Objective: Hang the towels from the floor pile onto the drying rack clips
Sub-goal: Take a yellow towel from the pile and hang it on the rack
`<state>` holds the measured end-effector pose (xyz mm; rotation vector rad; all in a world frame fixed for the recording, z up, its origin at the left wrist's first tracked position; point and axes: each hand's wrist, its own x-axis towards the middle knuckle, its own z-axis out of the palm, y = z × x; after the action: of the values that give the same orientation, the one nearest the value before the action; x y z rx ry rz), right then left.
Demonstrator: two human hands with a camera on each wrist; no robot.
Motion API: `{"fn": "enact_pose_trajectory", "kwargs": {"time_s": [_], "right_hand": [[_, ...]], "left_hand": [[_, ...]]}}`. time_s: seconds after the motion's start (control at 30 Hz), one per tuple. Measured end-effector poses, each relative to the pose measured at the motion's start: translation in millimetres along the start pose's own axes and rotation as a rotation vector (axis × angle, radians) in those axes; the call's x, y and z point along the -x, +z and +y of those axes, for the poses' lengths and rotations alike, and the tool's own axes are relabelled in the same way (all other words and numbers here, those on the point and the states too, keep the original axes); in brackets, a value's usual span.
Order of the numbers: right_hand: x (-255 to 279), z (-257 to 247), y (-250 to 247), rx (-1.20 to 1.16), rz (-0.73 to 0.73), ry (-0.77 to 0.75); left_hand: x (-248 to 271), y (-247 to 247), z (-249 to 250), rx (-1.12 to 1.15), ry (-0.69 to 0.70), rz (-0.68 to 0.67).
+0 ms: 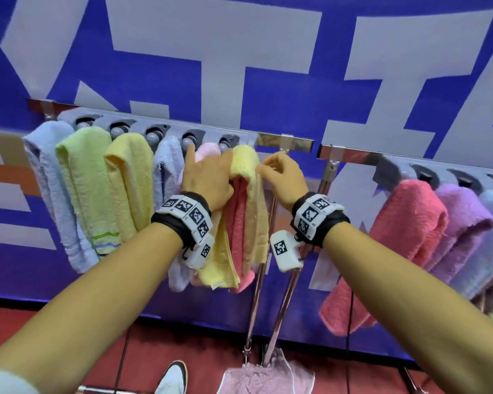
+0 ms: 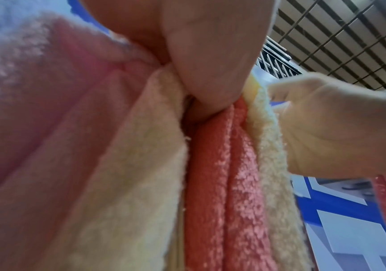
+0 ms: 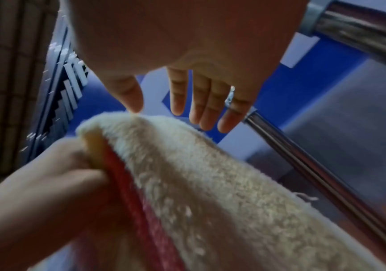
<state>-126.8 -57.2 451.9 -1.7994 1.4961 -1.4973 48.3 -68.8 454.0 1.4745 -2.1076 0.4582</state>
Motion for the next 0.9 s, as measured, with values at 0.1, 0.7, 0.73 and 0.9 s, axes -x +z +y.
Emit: {"fn": "enact_pose_trajectory", "kwargs": {"time_s": [0.1,0.7,0.73,0.9], "right_hand": [[17,-5,5,0.187,-0.117,-0.205],[46,18,36,0.381,-0.180,-0.140],[49,22,40,0.374,-0.173,-0.125],[55,33,50,0.342,-0.180,-0.095]], "left_hand": [[10,3,-4,0.124,0.076,0.110],[61,77,-27,-0.053,0.189,0.220],[67,86,-31,-0.058,0.196,0.227],[97,119,-48,-0.153,0.318,0.402]]}}
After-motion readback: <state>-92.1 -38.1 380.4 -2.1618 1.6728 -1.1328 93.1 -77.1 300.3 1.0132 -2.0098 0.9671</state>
